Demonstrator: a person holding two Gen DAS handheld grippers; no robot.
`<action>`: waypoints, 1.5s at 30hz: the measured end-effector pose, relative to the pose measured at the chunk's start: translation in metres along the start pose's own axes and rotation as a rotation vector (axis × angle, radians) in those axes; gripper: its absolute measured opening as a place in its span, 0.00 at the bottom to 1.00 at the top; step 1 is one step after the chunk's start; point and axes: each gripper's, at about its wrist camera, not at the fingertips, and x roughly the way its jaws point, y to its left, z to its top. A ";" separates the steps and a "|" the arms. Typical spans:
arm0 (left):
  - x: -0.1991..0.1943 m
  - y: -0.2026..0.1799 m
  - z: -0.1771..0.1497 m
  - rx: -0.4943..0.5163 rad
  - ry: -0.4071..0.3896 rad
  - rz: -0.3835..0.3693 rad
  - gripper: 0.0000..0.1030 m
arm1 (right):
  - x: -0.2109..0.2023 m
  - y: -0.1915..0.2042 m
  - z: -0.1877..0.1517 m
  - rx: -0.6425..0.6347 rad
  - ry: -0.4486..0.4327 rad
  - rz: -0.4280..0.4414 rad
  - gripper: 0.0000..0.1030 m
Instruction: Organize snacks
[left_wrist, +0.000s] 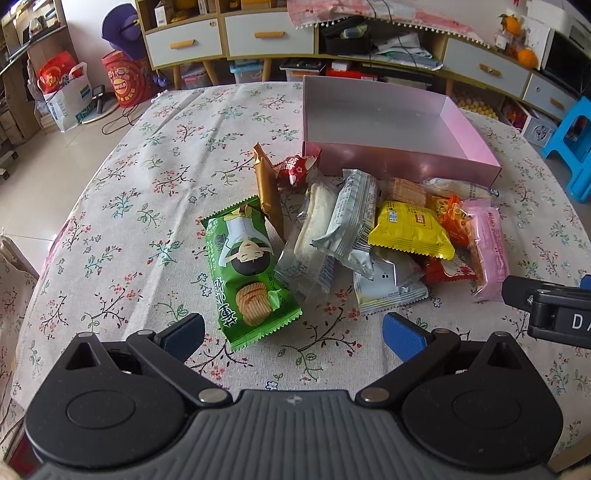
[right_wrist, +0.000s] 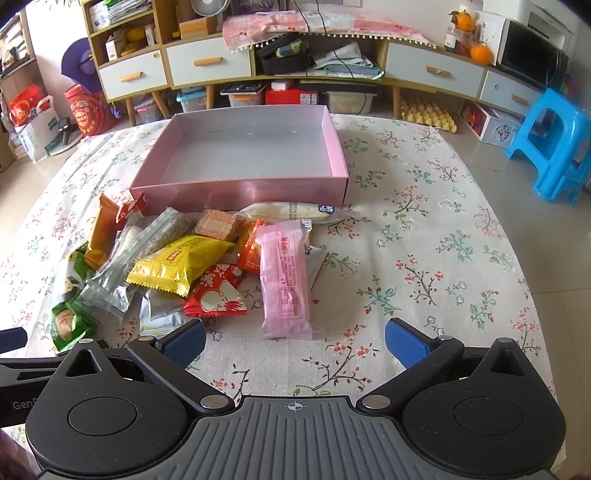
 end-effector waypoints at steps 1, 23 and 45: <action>0.000 0.000 0.000 -0.001 -0.001 0.000 1.00 | 0.000 0.000 0.000 0.000 0.000 0.000 1.00; -0.003 0.000 0.001 0.010 -0.027 0.001 1.00 | 0.001 -0.010 0.000 0.055 -0.018 0.057 1.00; 0.029 0.018 0.067 0.077 -0.027 -0.281 0.68 | 0.071 -0.066 0.053 0.312 0.240 0.384 0.87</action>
